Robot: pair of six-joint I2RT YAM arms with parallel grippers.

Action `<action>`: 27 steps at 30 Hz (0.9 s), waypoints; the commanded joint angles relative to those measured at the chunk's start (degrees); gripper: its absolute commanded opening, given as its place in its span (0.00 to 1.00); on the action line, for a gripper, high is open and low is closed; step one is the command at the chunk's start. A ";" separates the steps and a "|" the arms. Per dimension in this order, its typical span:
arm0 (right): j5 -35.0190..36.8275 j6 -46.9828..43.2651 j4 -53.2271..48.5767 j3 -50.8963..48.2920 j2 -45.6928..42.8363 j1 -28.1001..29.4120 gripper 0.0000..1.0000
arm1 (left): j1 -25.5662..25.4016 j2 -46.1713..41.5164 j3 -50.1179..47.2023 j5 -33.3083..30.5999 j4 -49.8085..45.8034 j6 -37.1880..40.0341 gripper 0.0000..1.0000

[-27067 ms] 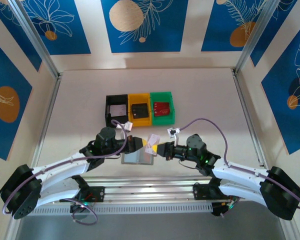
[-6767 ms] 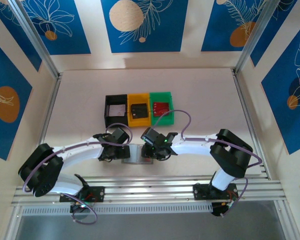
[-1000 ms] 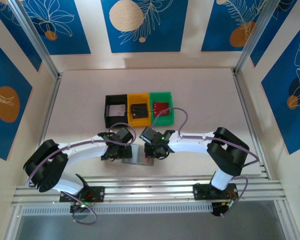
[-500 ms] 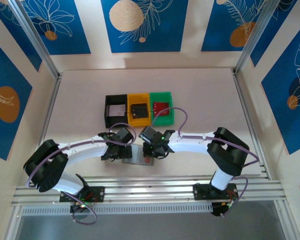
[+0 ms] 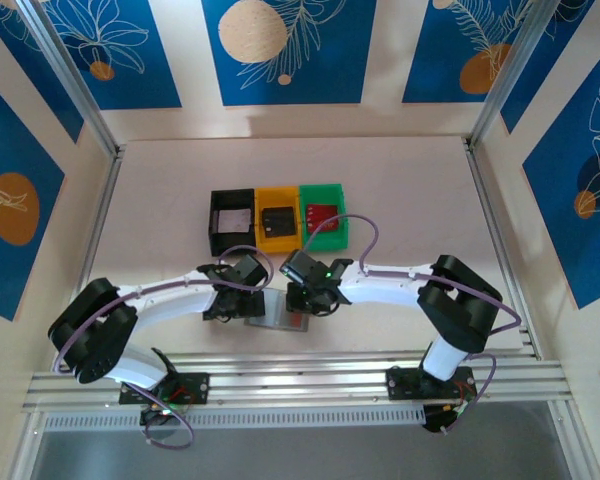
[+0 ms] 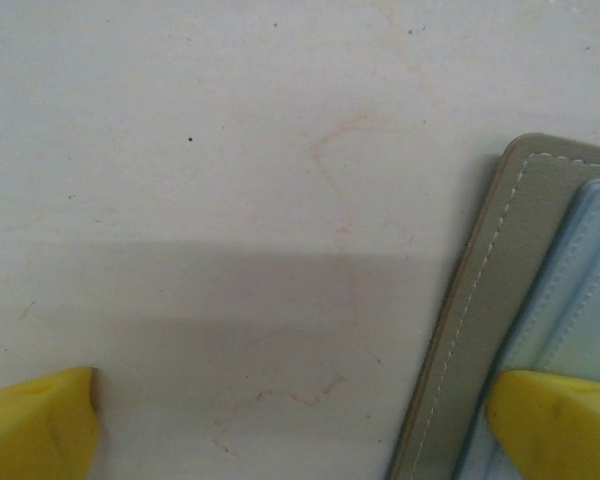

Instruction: Take the credit cards out of the card holder

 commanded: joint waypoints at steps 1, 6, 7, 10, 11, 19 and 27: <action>0.54 1.01 -2.42 -1.03 -1.40 -0.20 0.26 | -3.35 7.92 -3.92 15.62 11.15 1.12 1.00; 0.97 1.12 -2.77 -1.29 -2.55 -0.20 0.28 | -3.41 8.15 -3.67 15.62 10.90 1.23 1.00; 1.07 1.13 -3.14 -1.21 -2.65 -0.10 0.28 | -3.42 8.13 -3.62 15.61 10.87 1.23 1.00; 1.41 1.35 -4.25 -0.83 -2.52 -0.01 0.28 | -3.42 8.21 -3.44 15.53 10.66 1.32 1.00; 1.43 1.59 -4.36 -0.84 -2.47 0.06 0.29 | -3.42 8.27 -3.36 15.53 10.64 1.26 1.00; 0.59 2.33 -4.80 -0.02 0.04 0.61 0.32 | -3.51 8.49 -3.19 15.62 10.70 1.16 1.00; 0.60 2.47 -5.16 0.60 1.51 0.83 0.32 | -3.62 8.42 -3.62 15.60 11.11 0.97 1.00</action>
